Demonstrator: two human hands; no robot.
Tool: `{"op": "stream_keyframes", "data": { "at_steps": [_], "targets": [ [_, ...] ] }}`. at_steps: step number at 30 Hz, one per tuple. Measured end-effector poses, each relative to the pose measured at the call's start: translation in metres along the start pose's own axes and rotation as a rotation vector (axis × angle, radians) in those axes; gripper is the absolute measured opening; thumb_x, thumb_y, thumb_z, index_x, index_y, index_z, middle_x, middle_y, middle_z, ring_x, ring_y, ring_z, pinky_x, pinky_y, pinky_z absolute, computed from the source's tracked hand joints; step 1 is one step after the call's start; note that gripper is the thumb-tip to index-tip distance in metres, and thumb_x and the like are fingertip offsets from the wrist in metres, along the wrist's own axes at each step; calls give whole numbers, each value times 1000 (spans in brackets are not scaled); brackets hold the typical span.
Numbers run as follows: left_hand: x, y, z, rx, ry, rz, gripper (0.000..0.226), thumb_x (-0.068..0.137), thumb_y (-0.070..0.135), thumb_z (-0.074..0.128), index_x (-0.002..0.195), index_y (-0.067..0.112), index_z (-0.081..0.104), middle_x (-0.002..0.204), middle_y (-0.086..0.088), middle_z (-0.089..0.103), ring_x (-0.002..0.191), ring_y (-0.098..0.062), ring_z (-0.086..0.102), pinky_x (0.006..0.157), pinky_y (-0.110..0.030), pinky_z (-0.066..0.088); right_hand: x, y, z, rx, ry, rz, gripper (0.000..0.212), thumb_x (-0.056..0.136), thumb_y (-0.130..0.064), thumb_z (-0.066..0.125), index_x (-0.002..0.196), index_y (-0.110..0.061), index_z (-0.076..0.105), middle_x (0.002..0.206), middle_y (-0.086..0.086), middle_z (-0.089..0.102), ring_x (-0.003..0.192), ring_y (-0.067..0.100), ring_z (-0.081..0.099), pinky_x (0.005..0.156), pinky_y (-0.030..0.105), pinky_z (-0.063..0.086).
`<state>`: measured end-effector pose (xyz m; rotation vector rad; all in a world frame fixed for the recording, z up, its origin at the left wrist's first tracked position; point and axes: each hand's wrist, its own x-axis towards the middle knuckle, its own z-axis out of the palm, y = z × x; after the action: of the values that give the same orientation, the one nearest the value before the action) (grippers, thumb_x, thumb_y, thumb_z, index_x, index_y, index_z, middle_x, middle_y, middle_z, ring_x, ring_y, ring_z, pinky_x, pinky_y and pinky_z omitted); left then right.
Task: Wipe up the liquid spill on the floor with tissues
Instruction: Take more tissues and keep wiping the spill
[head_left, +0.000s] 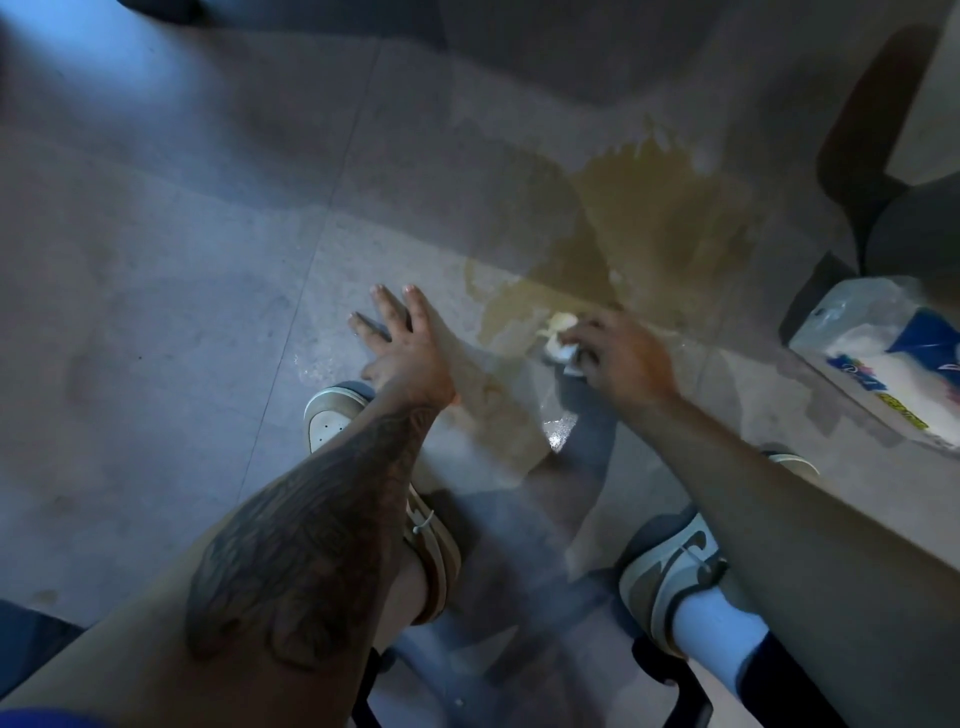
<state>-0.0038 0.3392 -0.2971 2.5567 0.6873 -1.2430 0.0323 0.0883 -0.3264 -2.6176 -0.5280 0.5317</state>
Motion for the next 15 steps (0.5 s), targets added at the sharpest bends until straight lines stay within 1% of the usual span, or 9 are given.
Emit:
{"op": "stream_keyframes", "data": {
  "at_steps": [2, 4, 6, 7, 9, 11, 12, 13, 15],
  "targets": [
    [1, 1, 0, -5, 1, 2, 150, 65, 31, 93, 154, 24, -27, 159, -12, -38, 147, -52, -20, 98, -67, 44, 16, 10, -17, -53, 38, 67, 33, 70, -9, 68, 99, -23, 75, 99, 4, 67, 97, 33, 63, 79, 38, 53],
    [1, 1, 0, -12, -1, 6, 149, 66, 29, 93, 154, 24, -28, 158, -12, -38, 146, -52, -20, 100, -68, 43, 22, 8, -24, -97, 70, 79, 30, 73, -15, 61, 98, -23, 75, 96, 4, 66, 96, 33, 63, 79, 37, 53],
    [1, 1, 0, -9, -3, 8, 149, 66, 28, 93, 154, 24, -28, 158, -13, -39, 146, -53, -20, 101, -68, 42, 18, -6, -19, -42, 76, 8, 30, 74, -15, 56, 97, -22, 75, 95, 5, 64, 93, 33, 61, 77, 36, 51],
    [0, 1, 0, -7, -3, 8, 149, 66, 28, 93, 154, 24, -28, 158, -13, -39, 146, -53, -19, 101, -68, 43, 12, -15, -13, -4, 60, -39, 30, 75, -13, 57, 97, -22, 75, 95, 5, 64, 92, 32, 61, 75, 35, 49],
    [0, 0, -1, -1, -4, 11, 149, 66, 30, 92, 154, 23, -28, 158, -14, -38, 146, -53, -19, 100, -68, 43, -4, -32, 1, 43, -8, -125, 28, 75, -10, 62, 96, -23, 76, 95, 3, 64, 88, 29, 61, 71, 33, 49],
    [1, 0, 0, 4, -2, 10, 148, 67, 31, 92, 154, 23, -27, 158, -13, -38, 146, -53, -19, 100, -68, 44, -24, -38, 13, 23, -98, -192, 28, 76, -15, 59, 97, -23, 75, 97, 3, 64, 89, 30, 62, 67, 33, 51],
    [1, 0, 0, 4, 1, 8, 147, 67, 31, 92, 154, 23, -27, 158, -13, -38, 146, -53, -19, 99, -68, 44, -31, -35, 15, 16, -130, -191, 28, 75, -16, 60, 98, -22, 76, 100, 4, 65, 91, 30, 63, 68, 33, 52],
    [2, 0, 1, 5, 3, 6, 147, 67, 30, 92, 154, 23, -26, 158, -13, -38, 146, -53, -20, 99, -68, 43, -34, -28, 16, 24, -138, -161, 28, 73, -14, 65, 98, -22, 76, 103, 4, 66, 93, 31, 64, 70, 33, 52],
    [3, 1, 3, 7, 4, 2, 147, 67, 30, 92, 154, 24, -26, 158, -12, -38, 146, -52, -20, 100, -68, 42, -31, -14, 10, 40, -112, -51, 32, 69, -7, 73, 97, -22, 77, 109, 4, 67, 96, 31, 66, 76, 34, 53]
  ]
}}
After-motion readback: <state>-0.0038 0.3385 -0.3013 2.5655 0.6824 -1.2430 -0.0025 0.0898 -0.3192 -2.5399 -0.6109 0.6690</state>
